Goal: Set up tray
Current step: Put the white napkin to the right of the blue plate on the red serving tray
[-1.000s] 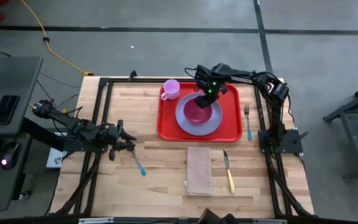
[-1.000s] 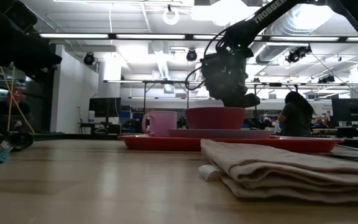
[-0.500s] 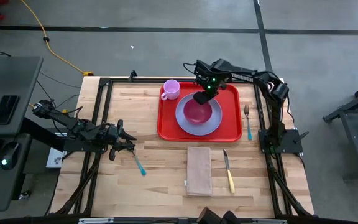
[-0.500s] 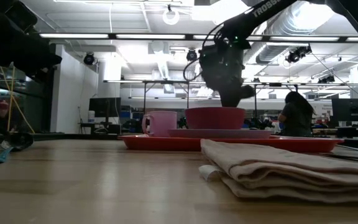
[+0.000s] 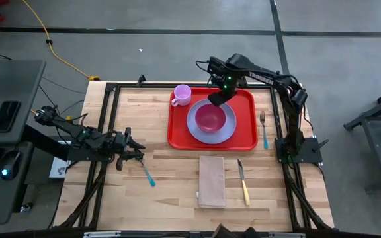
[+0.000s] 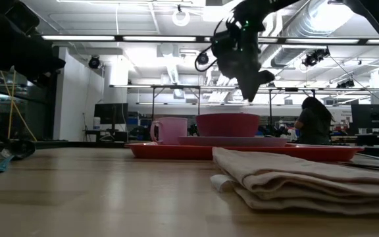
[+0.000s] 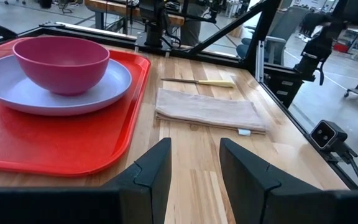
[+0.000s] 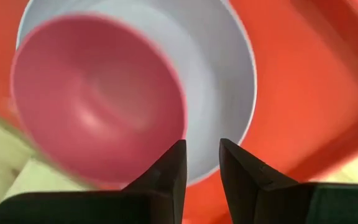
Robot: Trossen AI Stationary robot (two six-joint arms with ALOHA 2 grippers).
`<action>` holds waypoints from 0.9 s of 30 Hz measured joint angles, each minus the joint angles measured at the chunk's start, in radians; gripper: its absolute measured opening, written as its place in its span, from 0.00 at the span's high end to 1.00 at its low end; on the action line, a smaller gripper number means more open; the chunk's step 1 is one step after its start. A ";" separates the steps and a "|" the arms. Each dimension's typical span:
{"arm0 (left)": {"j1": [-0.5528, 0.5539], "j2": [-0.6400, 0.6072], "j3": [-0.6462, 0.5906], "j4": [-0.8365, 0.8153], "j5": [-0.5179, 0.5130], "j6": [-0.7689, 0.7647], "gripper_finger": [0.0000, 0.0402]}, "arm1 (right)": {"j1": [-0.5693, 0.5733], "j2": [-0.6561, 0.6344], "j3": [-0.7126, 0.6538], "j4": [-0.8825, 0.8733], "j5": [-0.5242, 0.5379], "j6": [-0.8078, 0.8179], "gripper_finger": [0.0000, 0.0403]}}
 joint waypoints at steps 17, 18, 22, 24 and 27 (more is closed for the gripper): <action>0.000 0.000 0.000 -0.006 0.000 0.000 0.59 | 0.316 -0.029 0.050 -0.155 -0.008 0.037 0.82; 0.000 0.000 0.000 -0.005 0.000 0.000 0.59 | 0.343 -0.034 0.050 -0.156 -0.007 0.037 0.82; 0.000 0.000 0.000 -0.006 0.000 0.000 0.59 | 0.450 -0.047 0.050 -0.156 0.004 0.043 0.82; 0.000 0.000 0.000 -0.006 0.000 0.000 0.59 | 0.498 -0.048 0.050 -0.156 0.020 0.058 0.82; 0.000 0.000 0.000 -0.006 0.000 0.000 0.59 | 0.561 -0.047 0.050 -0.153 0.024 0.069 0.82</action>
